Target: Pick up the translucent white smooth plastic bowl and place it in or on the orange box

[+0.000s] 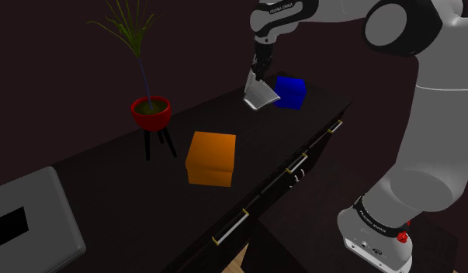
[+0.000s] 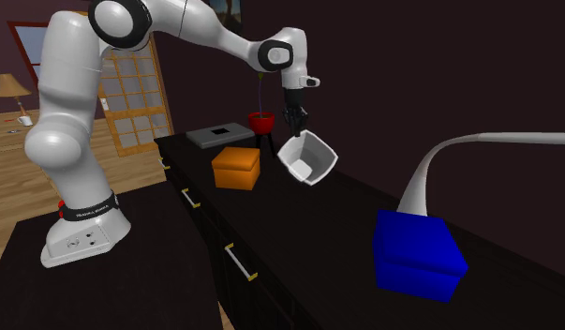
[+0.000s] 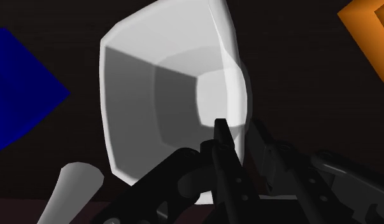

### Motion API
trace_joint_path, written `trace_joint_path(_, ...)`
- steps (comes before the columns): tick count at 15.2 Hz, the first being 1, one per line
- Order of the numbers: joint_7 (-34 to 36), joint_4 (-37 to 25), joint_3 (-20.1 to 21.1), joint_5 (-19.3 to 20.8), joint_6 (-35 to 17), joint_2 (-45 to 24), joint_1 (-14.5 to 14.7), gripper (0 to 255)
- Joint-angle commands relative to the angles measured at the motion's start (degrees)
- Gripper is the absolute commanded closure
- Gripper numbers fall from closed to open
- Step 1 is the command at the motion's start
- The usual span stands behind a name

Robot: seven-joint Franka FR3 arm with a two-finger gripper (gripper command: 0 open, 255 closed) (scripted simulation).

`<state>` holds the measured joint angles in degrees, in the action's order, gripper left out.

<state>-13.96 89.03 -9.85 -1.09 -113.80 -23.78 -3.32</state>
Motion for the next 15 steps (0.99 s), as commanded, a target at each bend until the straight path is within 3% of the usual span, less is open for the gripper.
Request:
trace_joint_path(1, -0.07, -0.98, -0.05, 0.04, 1.26, 0.35, -0.04, 255)
trace_joint_path(5, -0.10, -3.13, -0.11, 0.13, 3.96, 0.91, -0.06, 255)
trace_joint_path(15, 12.06, 3.73, 3.30, 2.59, 4.83, 8.25, 8.47, 255)
